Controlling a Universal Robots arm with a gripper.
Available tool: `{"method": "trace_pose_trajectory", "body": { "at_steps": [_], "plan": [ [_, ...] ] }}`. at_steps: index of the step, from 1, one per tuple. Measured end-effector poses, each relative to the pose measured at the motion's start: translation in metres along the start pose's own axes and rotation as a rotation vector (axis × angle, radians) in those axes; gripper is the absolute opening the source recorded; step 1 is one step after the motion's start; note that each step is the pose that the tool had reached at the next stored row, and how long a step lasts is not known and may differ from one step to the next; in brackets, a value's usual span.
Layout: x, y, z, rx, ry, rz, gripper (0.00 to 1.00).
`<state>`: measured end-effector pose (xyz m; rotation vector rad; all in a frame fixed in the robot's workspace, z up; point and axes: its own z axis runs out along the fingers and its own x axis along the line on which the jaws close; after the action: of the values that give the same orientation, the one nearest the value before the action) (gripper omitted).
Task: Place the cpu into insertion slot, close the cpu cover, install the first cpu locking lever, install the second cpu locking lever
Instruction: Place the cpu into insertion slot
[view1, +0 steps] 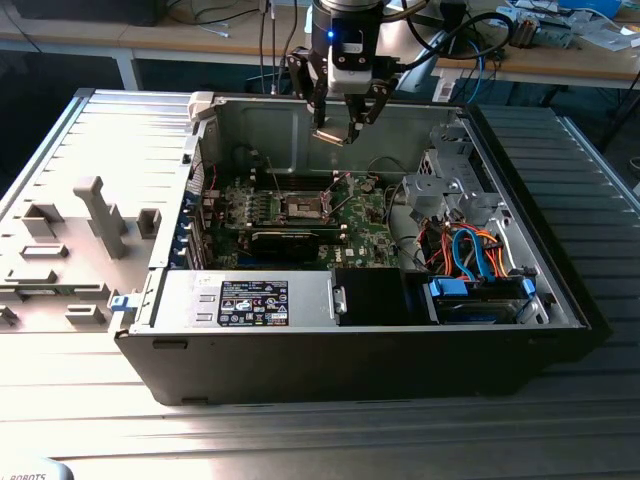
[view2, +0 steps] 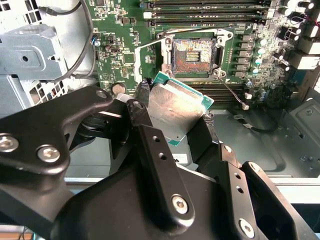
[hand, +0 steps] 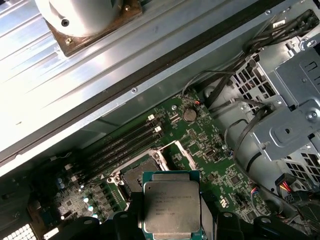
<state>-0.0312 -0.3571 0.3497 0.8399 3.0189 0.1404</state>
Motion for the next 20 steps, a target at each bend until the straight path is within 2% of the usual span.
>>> {"method": "trace_pose_trajectory", "body": {
  "at_steps": [20],
  "plan": [
    [0.0000,0.0000,0.0000,-0.0005,-0.0023,0.026,0.55]
  ]
}}
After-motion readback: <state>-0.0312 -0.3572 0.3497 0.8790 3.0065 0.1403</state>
